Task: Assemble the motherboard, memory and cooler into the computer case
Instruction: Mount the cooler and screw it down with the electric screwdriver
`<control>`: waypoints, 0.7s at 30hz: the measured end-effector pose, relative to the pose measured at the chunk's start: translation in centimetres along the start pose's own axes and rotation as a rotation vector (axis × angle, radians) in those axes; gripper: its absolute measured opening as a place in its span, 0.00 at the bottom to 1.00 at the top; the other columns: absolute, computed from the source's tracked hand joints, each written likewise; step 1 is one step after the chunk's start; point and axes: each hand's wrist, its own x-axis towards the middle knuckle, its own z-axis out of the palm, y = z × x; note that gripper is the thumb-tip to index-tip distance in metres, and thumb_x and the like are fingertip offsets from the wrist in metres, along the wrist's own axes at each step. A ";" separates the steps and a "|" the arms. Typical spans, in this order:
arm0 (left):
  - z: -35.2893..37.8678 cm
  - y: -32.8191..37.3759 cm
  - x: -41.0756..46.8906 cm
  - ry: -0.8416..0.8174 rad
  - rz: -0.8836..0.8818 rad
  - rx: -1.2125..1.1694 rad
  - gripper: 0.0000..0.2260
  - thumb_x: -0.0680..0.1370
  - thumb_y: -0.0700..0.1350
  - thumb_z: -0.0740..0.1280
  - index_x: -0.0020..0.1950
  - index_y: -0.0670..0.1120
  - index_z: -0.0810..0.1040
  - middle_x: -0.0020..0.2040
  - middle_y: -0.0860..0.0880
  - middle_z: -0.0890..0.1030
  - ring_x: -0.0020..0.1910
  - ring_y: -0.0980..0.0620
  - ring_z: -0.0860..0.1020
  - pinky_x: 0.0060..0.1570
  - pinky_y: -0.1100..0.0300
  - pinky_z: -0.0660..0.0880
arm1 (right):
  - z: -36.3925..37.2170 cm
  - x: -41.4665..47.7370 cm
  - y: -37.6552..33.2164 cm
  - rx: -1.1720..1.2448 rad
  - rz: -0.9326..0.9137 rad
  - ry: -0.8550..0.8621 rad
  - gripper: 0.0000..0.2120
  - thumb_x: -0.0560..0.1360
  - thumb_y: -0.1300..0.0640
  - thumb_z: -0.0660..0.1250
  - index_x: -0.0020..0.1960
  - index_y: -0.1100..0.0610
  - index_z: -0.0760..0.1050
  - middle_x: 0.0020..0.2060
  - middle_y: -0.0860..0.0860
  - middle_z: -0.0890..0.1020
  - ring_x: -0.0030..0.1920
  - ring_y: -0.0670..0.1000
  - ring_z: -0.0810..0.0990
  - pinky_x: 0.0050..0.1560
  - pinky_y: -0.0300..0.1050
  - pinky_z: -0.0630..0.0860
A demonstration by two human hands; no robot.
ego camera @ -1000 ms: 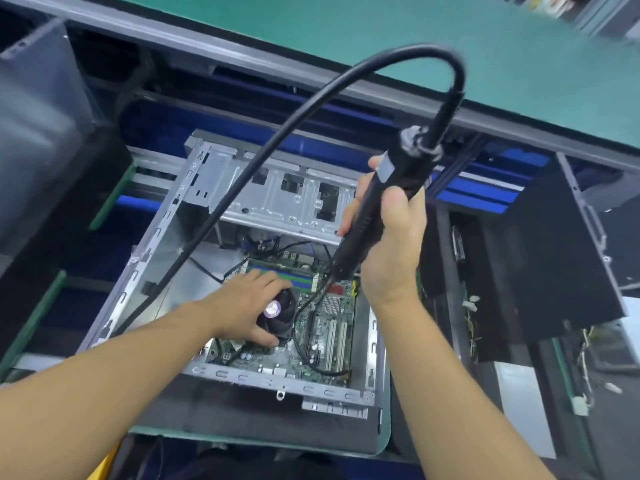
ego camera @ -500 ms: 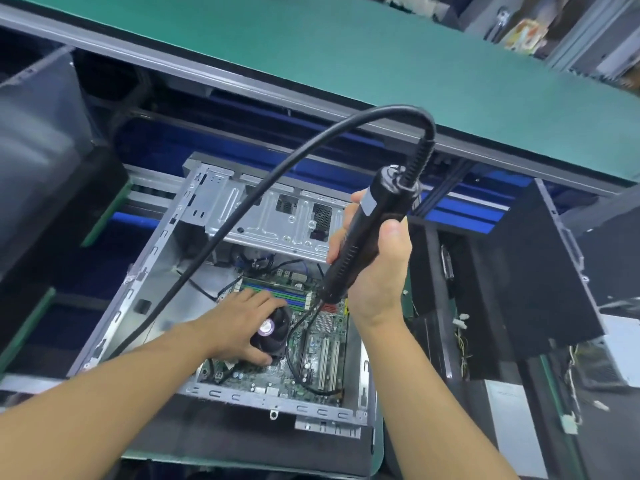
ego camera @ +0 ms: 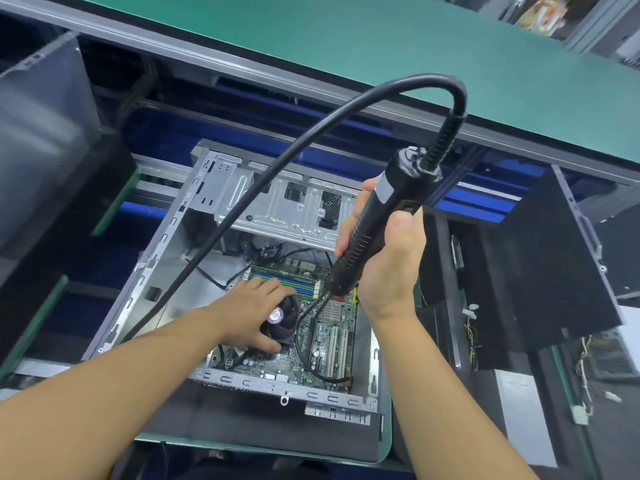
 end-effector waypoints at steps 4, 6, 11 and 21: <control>0.0 0.0 0.0 0.002 0.002 0.002 0.44 0.64 0.73 0.66 0.74 0.58 0.56 0.66 0.56 0.65 0.64 0.51 0.65 0.64 0.53 0.63 | 0.1 0.0 0.1 0.012 -0.008 -0.002 0.15 0.74 0.46 0.57 0.51 0.57 0.69 0.33 0.47 0.76 0.27 0.55 0.71 0.30 0.44 0.69; 0.0 0.0 0.1 0.002 -0.002 0.007 0.44 0.64 0.72 0.67 0.74 0.57 0.56 0.66 0.56 0.65 0.64 0.51 0.65 0.65 0.53 0.63 | 0.2 0.0 0.3 0.014 -0.007 0.021 0.15 0.73 0.47 0.60 0.51 0.58 0.69 0.32 0.47 0.76 0.27 0.55 0.70 0.30 0.45 0.69; 0.2 -0.1 0.2 0.001 -0.005 0.018 0.44 0.64 0.71 0.68 0.74 0.57 0.55 0.67 0.55 0.65 0.63 0.50 0.65 0.63 0.53 0.63 | 0.7 0.1 0.7 -0.088 -0.030 0.085 0.10 0.72 0.49 0.67 0.48 0.53 0.70 0.32 0.47 0.78 0.27 0.57 0.72 0.29 0.45 0.71; 0.3 -0.4 0.1 0.002 -0.004 0.003 0.44 0.64 0.70 0.69 0.74 0.58 0.54 0.66 0.56 0.65 0.60 0.50 0.65 0.62 0.54 0.62 | 0.9 0.0 0.9 -0.075 -0.038 0.090 0.10 0.76 0.49 0.68 0.49 0.55 0.71 0.29 0.50 0.74 0.25 0.55 0.74 0.30 0.42 0.72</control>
